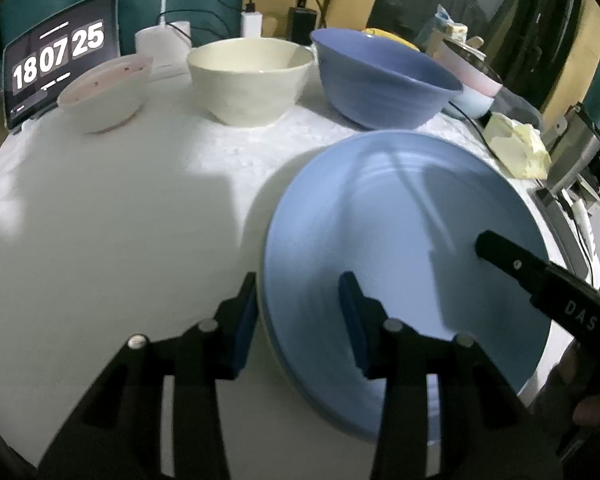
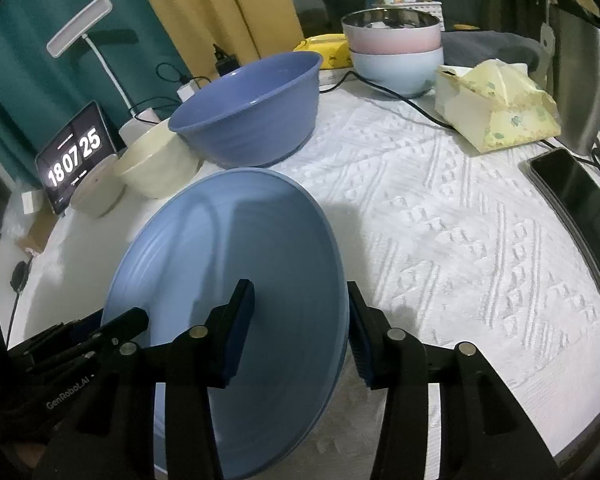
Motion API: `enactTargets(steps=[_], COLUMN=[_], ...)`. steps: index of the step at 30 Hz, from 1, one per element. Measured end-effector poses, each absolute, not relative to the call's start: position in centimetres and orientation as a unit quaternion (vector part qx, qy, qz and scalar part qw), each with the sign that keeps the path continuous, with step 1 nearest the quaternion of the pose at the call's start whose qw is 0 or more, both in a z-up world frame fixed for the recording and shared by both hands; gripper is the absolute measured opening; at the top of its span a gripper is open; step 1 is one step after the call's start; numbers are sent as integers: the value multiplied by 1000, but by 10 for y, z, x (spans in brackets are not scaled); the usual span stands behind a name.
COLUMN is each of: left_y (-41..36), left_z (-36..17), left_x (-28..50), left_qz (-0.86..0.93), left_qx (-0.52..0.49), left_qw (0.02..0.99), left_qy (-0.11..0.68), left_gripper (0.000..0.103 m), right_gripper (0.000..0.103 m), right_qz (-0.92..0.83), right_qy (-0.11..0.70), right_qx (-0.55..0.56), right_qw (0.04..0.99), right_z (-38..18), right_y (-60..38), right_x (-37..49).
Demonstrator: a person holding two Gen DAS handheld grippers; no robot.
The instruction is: Organize plates and bowls
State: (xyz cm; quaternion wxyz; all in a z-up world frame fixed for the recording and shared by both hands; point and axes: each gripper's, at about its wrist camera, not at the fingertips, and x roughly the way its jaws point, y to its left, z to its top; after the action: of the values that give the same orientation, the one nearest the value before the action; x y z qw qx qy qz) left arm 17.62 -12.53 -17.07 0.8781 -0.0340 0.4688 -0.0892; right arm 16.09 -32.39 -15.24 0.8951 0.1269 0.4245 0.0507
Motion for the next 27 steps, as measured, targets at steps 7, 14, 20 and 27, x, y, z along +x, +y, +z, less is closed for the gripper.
enactTargets(steps=[7, 14, 20, 27], left_y=[-106, -86, -66, -42], left_z=[-166, -163, -163, -164], left_x=[173, 172, 170, 172], left_qz=[-80, -71, -60, -48], left_qx=[-42, -49, -58, -70], left_qw=[884, 887, 888, 888], left_qy=[459, 454, 452, 452], left_gripper=[41, 41, 41, 41], right_gripper=[47, 47, 47, 47], right_qz=[59, 69, 78, 89], right_qy=[420, 419, 419, 423], right_qx=[115, 105, 96, 83], right_qw=[898, 899, 899, 898], right_z=[-144, -139, -137, -136], right_y=[-305, -284, -265, -239], right_x=[164, 167, 171, 179])
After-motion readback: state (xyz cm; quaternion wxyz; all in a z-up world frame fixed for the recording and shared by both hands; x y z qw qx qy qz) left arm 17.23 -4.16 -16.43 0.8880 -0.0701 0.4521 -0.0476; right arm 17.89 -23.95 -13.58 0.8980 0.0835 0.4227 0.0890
